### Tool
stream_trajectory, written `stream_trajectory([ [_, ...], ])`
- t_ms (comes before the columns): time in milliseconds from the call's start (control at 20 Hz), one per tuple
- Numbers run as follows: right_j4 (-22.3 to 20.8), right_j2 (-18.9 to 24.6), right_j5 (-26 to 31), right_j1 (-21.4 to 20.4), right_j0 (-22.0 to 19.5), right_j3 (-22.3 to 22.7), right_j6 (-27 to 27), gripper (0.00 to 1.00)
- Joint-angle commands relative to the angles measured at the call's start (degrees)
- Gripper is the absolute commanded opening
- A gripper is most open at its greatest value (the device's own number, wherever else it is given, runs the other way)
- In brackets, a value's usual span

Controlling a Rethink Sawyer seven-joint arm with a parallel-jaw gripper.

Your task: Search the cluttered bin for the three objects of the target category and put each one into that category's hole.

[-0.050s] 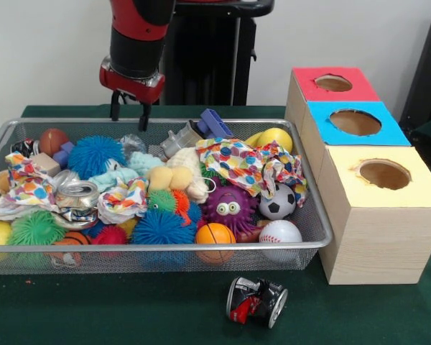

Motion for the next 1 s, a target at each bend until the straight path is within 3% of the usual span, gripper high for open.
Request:
stream_trajectory([
  [50,4.79,4.26,6.61,2.72,3.35,-5.57,10.91,1.00],
  [650,6.13,1.71,12.01,0.83,6.21,-6.39,10.20,1.00],
  [1000,4.94,2.57,10.71,2.26,4.04,-8.00,7.72,1.00],
])
